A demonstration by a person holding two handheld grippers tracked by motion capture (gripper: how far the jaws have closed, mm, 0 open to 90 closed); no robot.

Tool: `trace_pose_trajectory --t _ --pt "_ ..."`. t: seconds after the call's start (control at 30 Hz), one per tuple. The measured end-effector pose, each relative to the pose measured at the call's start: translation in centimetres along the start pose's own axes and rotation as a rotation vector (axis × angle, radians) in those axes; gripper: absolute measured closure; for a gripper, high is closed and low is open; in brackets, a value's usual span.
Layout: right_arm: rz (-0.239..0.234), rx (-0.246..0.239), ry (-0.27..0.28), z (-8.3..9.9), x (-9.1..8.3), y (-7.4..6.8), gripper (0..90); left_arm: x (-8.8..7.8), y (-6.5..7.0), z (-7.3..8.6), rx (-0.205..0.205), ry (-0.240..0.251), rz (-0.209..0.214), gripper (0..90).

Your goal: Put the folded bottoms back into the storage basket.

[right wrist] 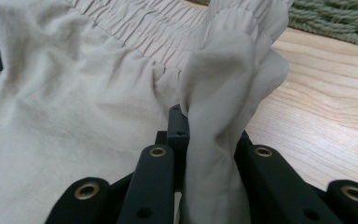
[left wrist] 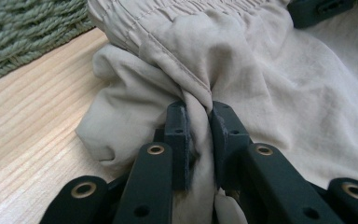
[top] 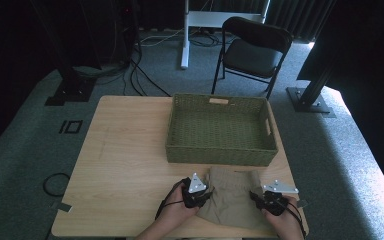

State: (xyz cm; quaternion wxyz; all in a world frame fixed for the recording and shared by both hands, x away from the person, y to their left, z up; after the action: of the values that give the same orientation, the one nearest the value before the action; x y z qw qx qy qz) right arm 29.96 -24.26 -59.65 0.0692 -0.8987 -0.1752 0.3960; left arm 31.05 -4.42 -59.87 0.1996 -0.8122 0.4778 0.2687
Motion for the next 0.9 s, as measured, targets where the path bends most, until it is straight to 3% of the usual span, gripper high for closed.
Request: trace_pose_trajectory --t 0.33,0.43,0.63,0.73,0.9 --pt "-0.044 0.015 0.051 -2.0 -2.2 -0.8 79.7 -1.6 -0.1 -1.7 0.007 0.027 0.002 82.9" --pt "-0.057 0.016 0.059 -2.6 -2.6 -1.1 79.8 -2.2 -0.4 -2.4 -0.002 0.042 0.005 83.2" --pt "-0.087 0.018 0.099 -4.2 -3.6 -1.8 79.8 -3.9 -1.4 -4.2 0.034 0.062 -0.016 83.4" --pt "-0.100 0.016 0.107 -4.8 -3.9 -2.0 79.8 -4.3 -1.7 -4.8 0.029 0.076 -0.019 83.5" --pt "-0.110 -0.003 0.152 -7.2 -5.2 -2.5 79.8 -5.6 -2.7 -6.8 0.036 0.097 -0.034 83.5"
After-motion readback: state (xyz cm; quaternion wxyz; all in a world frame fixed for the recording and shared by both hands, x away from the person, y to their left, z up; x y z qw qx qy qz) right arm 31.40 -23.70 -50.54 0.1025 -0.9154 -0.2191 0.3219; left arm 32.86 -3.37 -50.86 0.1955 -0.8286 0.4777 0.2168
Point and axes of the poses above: each handheld gripper's, and its own axes: x roughly forward along the jaws, z roughly out of its underside, y roughly to its right, the point moved 9 cm from there along x, roughly forward along the jaws, and after that the axes turned 13 degrees about x, right-handed, at the moved point
